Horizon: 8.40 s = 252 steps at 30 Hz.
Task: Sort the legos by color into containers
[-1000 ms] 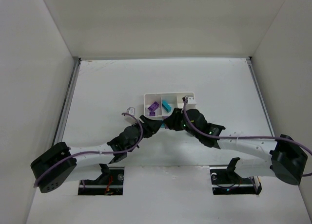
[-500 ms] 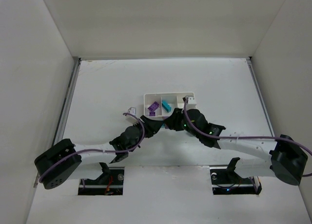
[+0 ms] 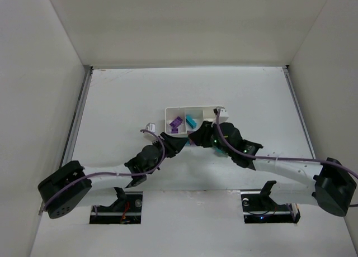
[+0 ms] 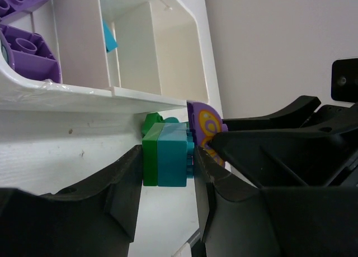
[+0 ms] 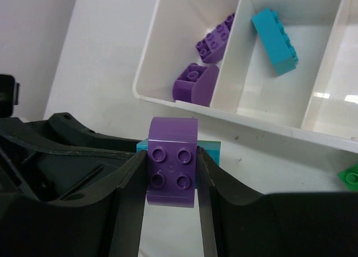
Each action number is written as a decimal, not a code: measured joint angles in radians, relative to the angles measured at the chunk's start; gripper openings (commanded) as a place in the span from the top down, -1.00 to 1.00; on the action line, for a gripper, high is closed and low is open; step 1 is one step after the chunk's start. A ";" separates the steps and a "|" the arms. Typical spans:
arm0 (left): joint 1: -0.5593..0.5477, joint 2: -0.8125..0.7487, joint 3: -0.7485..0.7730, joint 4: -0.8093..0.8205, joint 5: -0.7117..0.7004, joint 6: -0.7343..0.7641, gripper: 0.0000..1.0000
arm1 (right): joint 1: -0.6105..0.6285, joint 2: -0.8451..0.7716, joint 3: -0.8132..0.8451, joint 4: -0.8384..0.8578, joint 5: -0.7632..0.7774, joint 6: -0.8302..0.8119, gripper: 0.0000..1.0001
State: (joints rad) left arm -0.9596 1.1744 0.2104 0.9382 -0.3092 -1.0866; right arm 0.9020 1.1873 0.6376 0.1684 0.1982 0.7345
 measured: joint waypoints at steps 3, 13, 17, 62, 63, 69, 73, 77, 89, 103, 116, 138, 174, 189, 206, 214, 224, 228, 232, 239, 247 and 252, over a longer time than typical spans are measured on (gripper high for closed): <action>0.002 -0.063 -0.016 -0.023 0.009 0.001 0.66 | -0.012 -0.040 0.000 0.005 -0.017 -0.002 0.48; 0.031 -0.352 -0.040 -0.238 0.011 0.041 0.66 | -0.044 -0.089 0.034 0.005 -0.028 -0.042 0.46; 0.075 -0.527 -0.040 -0.391 0.006 0.084 0.66 | -0.044 0.010 0.082 0.017 -0.028 -0.066 0.46; 0.478 -0.343 0.211 -0.790 0.765 -0.004 0.73 | 0.180 -0.200 -0.039 -0.036 -0.068 -0.397 -0.48; 0.478 -0.343 0.211 -0.790 0.784 -0.008 0.73 | 0.186 -0.178 -0.026 -0.053 -0.068 -0.418 -0.50; 0.477 -0.348 0.211 -0.809 0.854 -0.011 0.73 | 0.214 -0.106 0.025 -0.111 -0.078 -0.523 -0.48; 0.477 -0.348 0.210 -0.827 0.874 -0.003 0.73 | 0.217 -0.090 0.044 -0.116 -0.101 -0.555 -0.41; 0.477 -0.348 0.210 -0.835 0.885 0.002 0.74 | 0.218 -0.059 0.060 -0.116 -0.119 -0.567 -0.33; 0.469 -0.348 0.210 -0.841 0.904 0.013 0.74 | 0.218 -0.029 0.067 -0.116 -0.128 -0.579 -0.25; 0.468 -0.348 0.209 -0.841 0.911 0.034 0.75 | 0.203 0.001 0.069 -0.116 -0.143 -0.578 0.19; 0.493 -0.380 0.175 -0.821 0.897 0.058 0.78 | 0.068 -0.070 0.047 -0.085 -0.233 -0.483 0.35; 0.423 -0.336 0.172 -0.806 0.832 0.076 0.75 | -0.177 0.227 0.219 -0.027 -0.018 -0.334 -0.40; 0.400 -0.185 0.232 -0.667 1.008 0.011 0.74 | 0.192 -0.081 0.029 -0.078 -0.161 -0.469 -0.16; 0.411 -0.187 0.232 -0.673 1.005 0.013 -0.08 | 0.193 -0.064 0.037 -0.076 -0.140 -0.468 0.42; 0.382 -0.439 0.167 -0.645 0.610 0.094 0.22 | 0.079 0.079 0.112 -0.031 -0.015 -0.288 0.46; 0.072 -0.339 0.150 -0.640 0.282 0.229 0.08 | 0.069 0.123 0.154 0.005 0.066 -0.183 0.47; 0.026 -0.266 0.163 -0.581 0.114 0.301 0.07 | 0.069 0.119 0.154 0.027 0.084 -0.121 0.47; 0.025 -0.251 0.163 -0.522 0.118 0.304 0.09 | 0.069 0.114 0.154 0.028 0.086 -0.107 0.47; 0.026 -0.232 0.163 -0.479 0.132 0.304 0.13 | 0.069 0.114 0.153 0.028 0.085 -0.098 0.47; 0.034 -0.177 0.172 -0.438 0.137 0.304 0.35 | 0.069 0.114 0.152 0.048 0.083 -0.082 0.47; 0.034 -0.161 0.172 -0.372 0.105 0.303 0.42 | 0.068 0.108 0.130 0.071 0.078 -0.058 0.47; 0.024 -0.161 0.172 -0.352 0.074 0.303 0.64 | 0.068 0.096 0.116 0.087 0.078 -0.045 0.47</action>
State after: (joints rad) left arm -0.9352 1.0134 0.3820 0.5858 -0.2352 -0.7834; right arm 0.9695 1.2831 0.7532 0.2558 0.2764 0.6895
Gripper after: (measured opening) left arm 0.231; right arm 0.437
